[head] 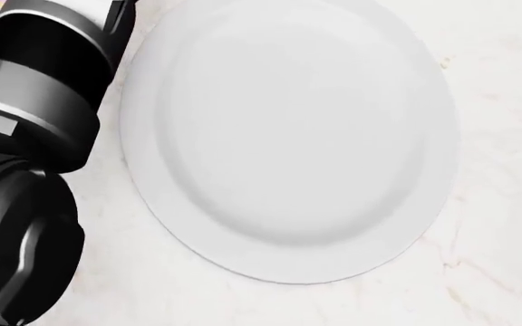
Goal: Place the pastries on the plates.
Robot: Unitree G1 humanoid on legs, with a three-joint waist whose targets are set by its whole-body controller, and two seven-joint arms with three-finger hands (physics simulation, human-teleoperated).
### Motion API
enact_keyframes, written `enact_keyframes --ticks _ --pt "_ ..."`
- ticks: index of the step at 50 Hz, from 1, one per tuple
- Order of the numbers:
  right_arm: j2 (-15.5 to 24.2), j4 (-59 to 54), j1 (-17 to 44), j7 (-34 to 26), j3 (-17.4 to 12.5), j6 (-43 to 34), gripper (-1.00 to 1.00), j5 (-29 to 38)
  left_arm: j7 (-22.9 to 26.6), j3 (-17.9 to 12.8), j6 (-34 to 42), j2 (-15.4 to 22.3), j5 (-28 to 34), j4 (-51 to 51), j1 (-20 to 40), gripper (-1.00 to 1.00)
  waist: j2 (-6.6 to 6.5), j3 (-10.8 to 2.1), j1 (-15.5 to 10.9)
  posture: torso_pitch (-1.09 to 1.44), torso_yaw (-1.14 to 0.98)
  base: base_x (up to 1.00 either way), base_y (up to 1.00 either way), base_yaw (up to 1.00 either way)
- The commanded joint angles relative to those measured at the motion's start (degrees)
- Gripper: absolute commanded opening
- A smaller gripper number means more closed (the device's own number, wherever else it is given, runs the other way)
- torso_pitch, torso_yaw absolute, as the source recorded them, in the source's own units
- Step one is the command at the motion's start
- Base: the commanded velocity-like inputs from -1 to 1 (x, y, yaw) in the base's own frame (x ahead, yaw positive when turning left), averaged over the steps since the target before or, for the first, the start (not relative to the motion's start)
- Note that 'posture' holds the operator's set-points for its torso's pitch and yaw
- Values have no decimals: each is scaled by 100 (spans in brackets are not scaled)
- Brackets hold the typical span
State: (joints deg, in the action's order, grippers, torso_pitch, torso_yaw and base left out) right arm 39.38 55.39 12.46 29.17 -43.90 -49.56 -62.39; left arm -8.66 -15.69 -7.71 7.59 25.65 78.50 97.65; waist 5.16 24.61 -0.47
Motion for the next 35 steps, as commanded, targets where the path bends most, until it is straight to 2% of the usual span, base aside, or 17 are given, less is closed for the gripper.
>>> enact_keyframes --ticks 1,7,16,29,35 --pt "81 93 54 38 -120 160 100 63 96 40 55 33 64 -4 125 -100 30 -213 -8 86 0 0 0 0" --pt "40 113 69 63 -58 162 100 99 63 35 0 64 9 -8 193 -100 15 -174 -9 86 0 0 0 0" --pt "64 116 43 30 -148 147 100 44 82 47 -58 79 -40 -11 235 -100 12 -171 -20 77 0 0 0 0" --pt "73 35 253 76 154 135 100 221 81 56 -137 158 -93 -18 345 -100 29 -240 -20 64 0 0 0 0" --pt "41 73 246 72 140 108 100 219 78 70 -155 186 -101 -21 371 -100 33 -306 -26 58 0 0 0 0"
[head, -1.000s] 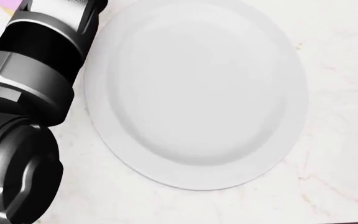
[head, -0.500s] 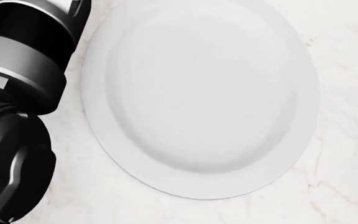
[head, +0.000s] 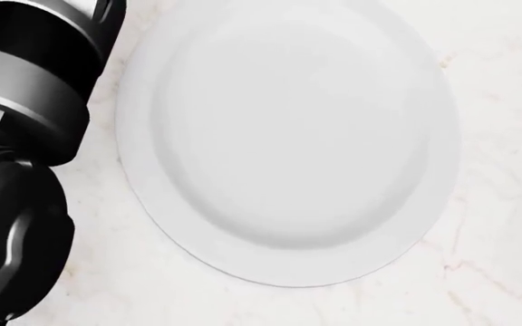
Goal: Place the pastries on the plates.
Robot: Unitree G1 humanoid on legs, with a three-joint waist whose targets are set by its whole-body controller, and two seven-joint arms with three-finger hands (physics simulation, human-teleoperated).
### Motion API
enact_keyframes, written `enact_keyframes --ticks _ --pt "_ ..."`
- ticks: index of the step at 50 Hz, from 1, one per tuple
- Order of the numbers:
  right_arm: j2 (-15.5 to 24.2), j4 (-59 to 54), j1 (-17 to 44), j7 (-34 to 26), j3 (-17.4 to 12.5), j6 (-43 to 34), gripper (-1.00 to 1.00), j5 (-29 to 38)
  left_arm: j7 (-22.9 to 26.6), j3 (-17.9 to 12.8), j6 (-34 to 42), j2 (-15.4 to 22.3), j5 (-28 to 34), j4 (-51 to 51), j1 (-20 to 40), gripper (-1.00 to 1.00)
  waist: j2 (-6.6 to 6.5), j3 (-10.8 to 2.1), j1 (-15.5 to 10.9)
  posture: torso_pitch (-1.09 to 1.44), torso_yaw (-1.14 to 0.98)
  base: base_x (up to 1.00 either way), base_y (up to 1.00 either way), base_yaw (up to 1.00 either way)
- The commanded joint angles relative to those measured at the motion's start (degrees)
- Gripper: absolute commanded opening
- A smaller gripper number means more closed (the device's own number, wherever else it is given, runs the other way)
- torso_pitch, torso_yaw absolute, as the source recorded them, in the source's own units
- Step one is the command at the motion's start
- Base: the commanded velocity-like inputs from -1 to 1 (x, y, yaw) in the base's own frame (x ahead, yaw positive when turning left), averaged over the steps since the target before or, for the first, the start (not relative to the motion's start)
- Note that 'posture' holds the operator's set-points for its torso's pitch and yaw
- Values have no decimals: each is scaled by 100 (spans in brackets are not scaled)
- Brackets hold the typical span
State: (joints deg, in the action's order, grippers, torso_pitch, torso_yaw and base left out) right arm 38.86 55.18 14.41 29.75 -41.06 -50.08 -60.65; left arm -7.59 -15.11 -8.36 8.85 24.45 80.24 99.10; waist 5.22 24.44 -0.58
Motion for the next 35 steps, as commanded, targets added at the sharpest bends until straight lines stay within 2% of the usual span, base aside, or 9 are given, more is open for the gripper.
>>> enact_keyframes --ticks 1,15,27,35 --pt "92 100 47 12 -146 157 100 46 -28 13 -93 61 18 -196 228 -100 28 -304 -15 57 0 0 0 0" --pt "14 130 20 -37 -120 159 100 138 -23 49 -170 134 -13 -208 342 -100 27 -583 -43 43 0 0 0 0" --pt "-29 145 6 -78 -158 160 100 136 435 64 -134 219 -296 -253 427 -100 7 -1001 -93 31 0 0 0 0" --pt "-63 168 42 -46 -9 185 100 180 671 190 -158 256 -450 -290 421 -100 3 -1318 -117 23 0 0 0 0"
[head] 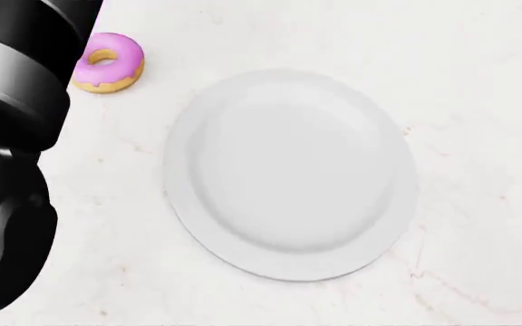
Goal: Place the pastries on the plates.
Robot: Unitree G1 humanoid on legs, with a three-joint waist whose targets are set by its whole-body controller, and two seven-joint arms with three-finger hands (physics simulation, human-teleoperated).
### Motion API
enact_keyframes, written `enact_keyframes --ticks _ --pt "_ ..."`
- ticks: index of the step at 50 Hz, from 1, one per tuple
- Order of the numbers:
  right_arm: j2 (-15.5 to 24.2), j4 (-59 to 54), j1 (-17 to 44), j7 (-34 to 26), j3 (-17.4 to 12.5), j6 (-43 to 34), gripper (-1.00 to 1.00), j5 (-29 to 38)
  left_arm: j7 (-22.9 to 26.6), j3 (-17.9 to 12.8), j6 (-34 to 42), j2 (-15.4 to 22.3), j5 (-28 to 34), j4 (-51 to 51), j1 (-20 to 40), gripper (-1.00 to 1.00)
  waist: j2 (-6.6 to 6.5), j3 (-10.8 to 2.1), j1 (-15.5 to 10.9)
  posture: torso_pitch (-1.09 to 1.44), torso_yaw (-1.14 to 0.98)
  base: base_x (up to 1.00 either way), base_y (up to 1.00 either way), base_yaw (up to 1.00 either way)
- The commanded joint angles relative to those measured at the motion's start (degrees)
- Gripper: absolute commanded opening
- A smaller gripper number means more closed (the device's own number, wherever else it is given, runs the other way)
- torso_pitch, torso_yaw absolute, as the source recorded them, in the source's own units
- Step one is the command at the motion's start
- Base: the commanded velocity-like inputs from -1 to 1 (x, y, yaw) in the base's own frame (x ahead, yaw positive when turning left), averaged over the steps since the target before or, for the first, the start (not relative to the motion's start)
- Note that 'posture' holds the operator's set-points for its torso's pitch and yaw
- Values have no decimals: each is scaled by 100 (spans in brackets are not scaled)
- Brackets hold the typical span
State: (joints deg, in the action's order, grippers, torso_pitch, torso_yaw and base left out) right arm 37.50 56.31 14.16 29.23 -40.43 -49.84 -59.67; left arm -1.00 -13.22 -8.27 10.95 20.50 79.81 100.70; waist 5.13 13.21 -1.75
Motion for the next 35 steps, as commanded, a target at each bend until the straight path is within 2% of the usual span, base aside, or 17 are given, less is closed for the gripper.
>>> enact_keyframes --ticks 1,11,18,23,30,31,35 --pt "48 59 56 -17 -31 176 100 148 62 8 -176 44 -86 -253 267 -100 11 -237 -1 22 0 0 0 0" --pt "-118 58 146 -109 160 131 100 412 199 133 -198 53 -214 -288 304 -100 5 -632 9 12 0 0 0 0" --pt "-188 78 186 -133 197 78 100 465 442 221 -175 73 -278 -330 276 -100 -4 -860 19 7 0 0 0 0" --pt "-223 66 160 -207 182 86 100 546 811 182 -36 107 -521 -401 255 -100 -9 -903 17 7 0 0 0 0" --pt "-141 24 238 -215 133 38 100 478 1220 321 77 169 -746 -493 247 -100 -5 -919 13 7 0 0 0 0" --pt "-150 14 244 -209 141 46 100 478 1446 324 83 158 -814 -506 225 -100 -4 -918 13 7 0 0 0 0" --pt "-143 7 249 -219 154 52 100 495 1695 393 118 189 -937 -583 191 -100 1 -921 10 7 0 0 0 0"
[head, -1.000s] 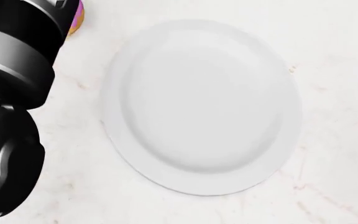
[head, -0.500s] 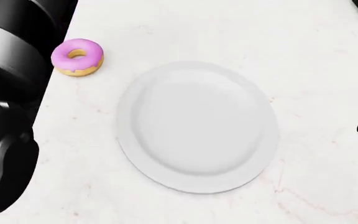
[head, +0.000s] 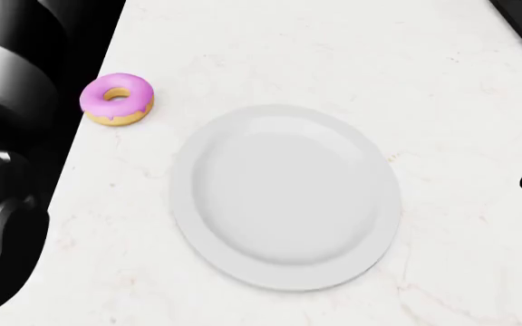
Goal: Place the pastries on the plates.
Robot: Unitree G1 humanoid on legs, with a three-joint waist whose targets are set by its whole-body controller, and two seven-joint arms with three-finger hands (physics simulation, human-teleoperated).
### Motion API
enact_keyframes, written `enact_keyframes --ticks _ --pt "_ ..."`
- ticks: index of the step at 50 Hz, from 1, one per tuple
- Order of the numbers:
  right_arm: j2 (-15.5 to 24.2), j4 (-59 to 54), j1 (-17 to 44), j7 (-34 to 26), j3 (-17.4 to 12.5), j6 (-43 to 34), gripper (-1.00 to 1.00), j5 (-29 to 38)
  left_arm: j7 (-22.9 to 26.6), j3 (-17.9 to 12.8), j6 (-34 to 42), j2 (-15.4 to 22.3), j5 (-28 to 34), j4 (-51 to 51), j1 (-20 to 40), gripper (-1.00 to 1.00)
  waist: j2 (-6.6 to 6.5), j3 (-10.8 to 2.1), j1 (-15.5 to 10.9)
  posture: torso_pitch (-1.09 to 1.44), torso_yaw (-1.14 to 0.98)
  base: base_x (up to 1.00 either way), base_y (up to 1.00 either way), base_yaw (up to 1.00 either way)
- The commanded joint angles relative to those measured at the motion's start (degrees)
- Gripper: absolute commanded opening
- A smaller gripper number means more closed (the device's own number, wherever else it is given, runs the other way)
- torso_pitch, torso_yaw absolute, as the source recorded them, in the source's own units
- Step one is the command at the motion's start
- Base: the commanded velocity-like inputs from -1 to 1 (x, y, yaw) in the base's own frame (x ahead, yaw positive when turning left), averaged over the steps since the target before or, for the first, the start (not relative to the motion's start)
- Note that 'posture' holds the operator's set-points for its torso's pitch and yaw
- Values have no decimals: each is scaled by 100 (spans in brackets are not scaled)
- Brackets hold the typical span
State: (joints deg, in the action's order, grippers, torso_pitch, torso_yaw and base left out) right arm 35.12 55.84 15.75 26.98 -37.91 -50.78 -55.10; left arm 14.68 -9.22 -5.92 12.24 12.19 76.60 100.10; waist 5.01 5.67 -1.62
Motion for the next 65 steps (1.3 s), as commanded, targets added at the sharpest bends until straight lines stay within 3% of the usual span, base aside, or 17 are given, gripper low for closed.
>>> enact_keyframes --ticks 1,13,18,26,33,48,65 --pt "96 51 90 3 -92 148 100 47 114 11 -89 69 -120 -277 246 -100 14 -169 -3 7 0 0 0 0" --pt "-4 91 47 -73 -53 160 100 162 1479 189 1013 334 -932 -1526 86 -100 -8 -162 -4 7 0 0 0 0" --pt "1 110 30 -67 -109 150 100 105 1850 362 1766 432 -1143 -2796 -408 -100 -29 -136 -4 7 0 0 0 0" --pt "-5 107 56 -63 -46 157 100 164 2324 464 3819 619 -1391 -5830 -1559 -100 -80 -102 25 7 0 0 0 0" --pt "-72 93 154 -76 125 131 100 310 2580 533 4623 591 -1426 -6965 -2126 -100 -98 -90 15 7 0 0 0 0" --pt "-307 56 163 -307 315 158 100 686 2836 652 5148 282 -989 -7913 -3101 -100 -90 -110 -3 7 0 0 0 0" --pt "-526 135 125 -512 321 93 100 948 3215 841 5878 126 -594 -9094 -3906 -100 -123 -138 0 7 0 0 0 0"
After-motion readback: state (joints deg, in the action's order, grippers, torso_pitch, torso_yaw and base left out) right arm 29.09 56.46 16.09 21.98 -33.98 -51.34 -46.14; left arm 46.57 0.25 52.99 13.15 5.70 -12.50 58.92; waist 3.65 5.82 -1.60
